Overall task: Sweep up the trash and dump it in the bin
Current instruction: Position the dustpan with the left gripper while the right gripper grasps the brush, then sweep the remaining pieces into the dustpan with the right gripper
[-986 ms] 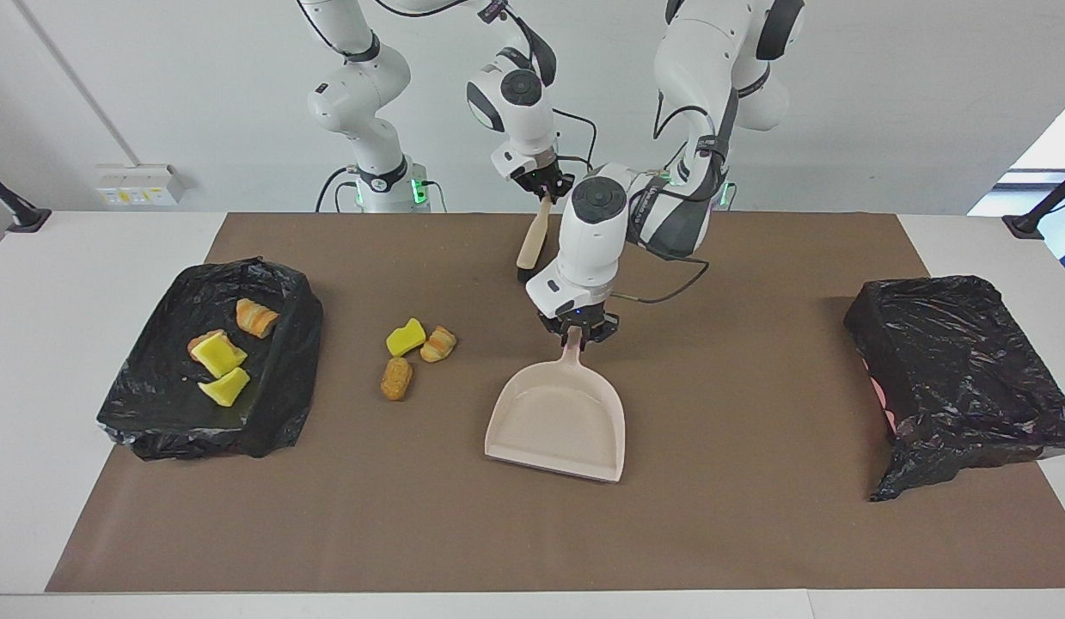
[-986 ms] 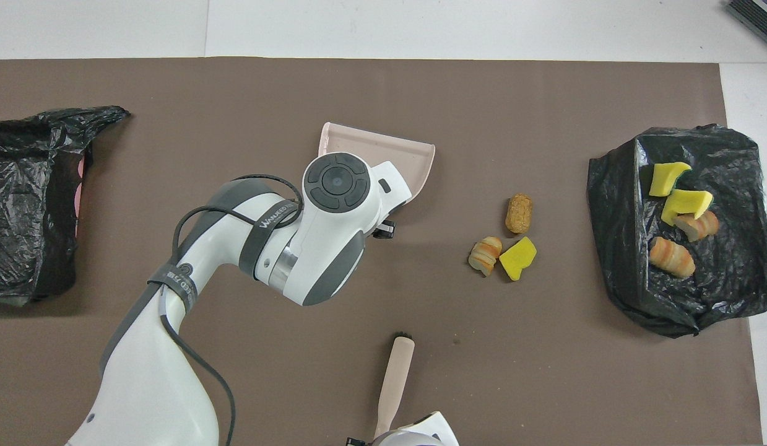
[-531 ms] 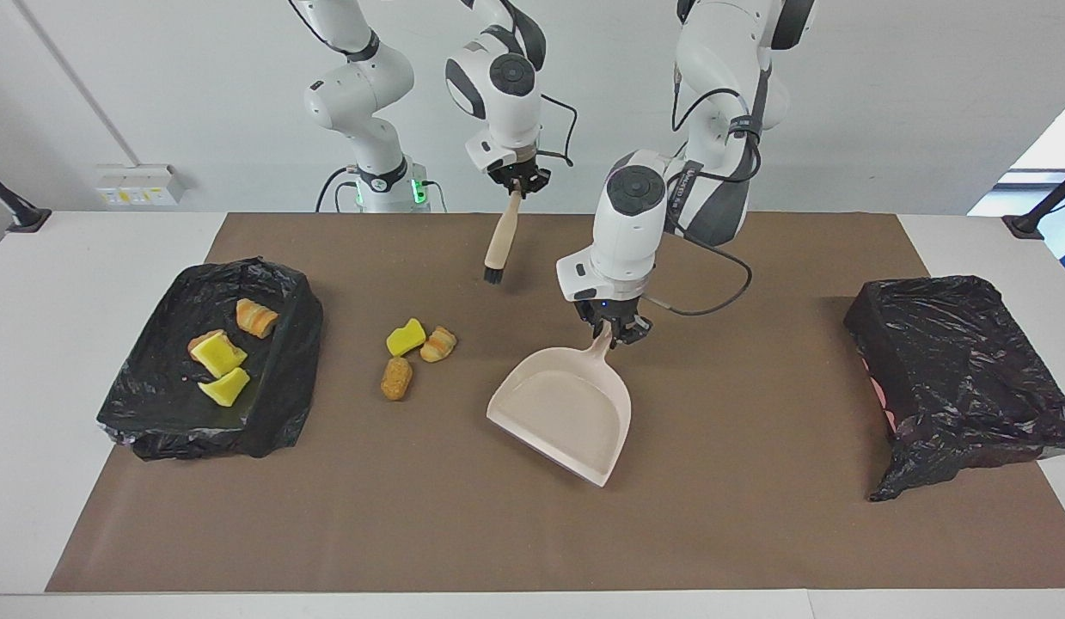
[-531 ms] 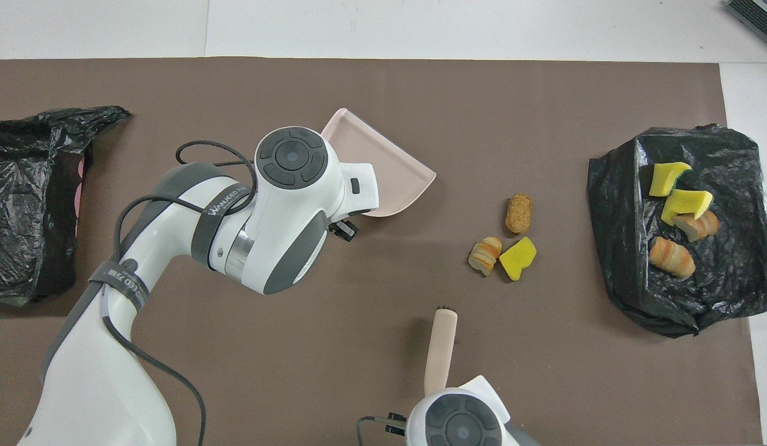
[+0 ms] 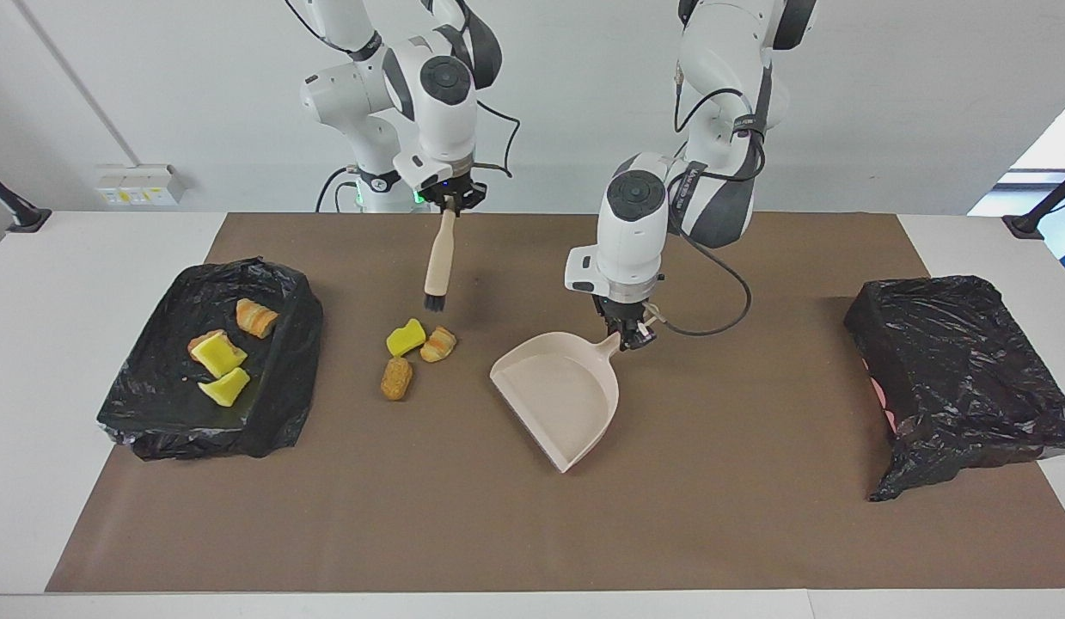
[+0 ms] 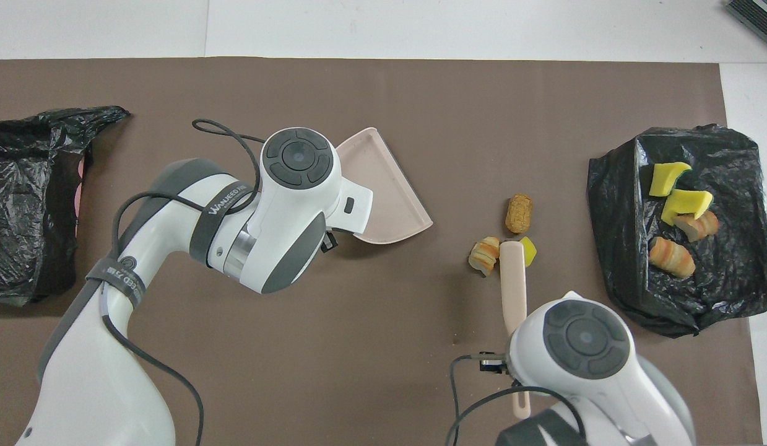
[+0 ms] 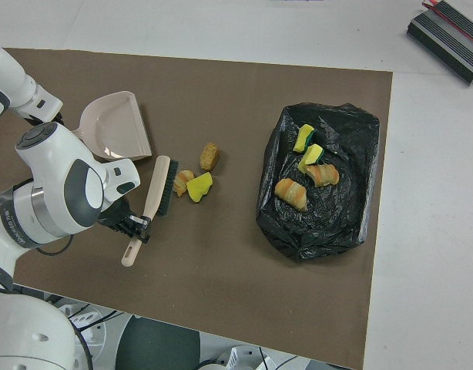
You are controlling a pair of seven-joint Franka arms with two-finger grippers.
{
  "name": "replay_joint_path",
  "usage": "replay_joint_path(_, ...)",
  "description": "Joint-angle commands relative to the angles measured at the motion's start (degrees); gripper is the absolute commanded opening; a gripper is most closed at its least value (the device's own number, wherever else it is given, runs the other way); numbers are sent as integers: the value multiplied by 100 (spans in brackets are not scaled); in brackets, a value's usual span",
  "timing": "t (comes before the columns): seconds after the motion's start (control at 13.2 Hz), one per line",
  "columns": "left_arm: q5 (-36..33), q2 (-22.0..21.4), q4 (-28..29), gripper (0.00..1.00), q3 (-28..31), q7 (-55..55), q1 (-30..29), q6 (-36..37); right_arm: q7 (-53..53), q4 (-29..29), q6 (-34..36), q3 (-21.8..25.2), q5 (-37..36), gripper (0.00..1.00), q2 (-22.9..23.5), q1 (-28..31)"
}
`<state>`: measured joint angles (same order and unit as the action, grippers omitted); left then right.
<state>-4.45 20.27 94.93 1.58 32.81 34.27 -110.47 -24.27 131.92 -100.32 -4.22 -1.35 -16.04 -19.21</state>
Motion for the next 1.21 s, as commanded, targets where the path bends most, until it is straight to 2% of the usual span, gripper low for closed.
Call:
replay_joint_path(0.0, -153, -155, 122, 0, -9, 208, 140, 139, 1036, -254, -145, -88, -426, 0, 407, 671)
replay_joint_path(0.23, -153, -242, 323, 0, -9, 226, 404, 105, 1047, -526, -251, -88, -840, 0, 1083, 788)
replay_joint_path(0.38, -144, -400, 674, 0, -9, 252, 562, -202, 1021, -457, -628, -79, -1103, 0, 1312, 866)
replay_joint_path(0.53, -135, -611, 1130, 0, -9, 243, 642, -571, 1038, -377, -726, -97, -1289, 0, 1358, 1234)
replay_joint_path(0.76, -135, -726, 1352, 0, -17, 243, 721, -678, 1021, -158, -743, -106, -1280, 0, 1322, 1306)
replay_joint_path(0.99, -135, -788, 1475, 0, -9, 243, 730, -678, 863, 18, -788, -132, -913, 0, 1322, 1131)
replay_joint_path(1.14, -135, -814, 1536, 0, -17, 243, 712, -678, 749, 18, -849, -123, -220, 0, 1480, 912)
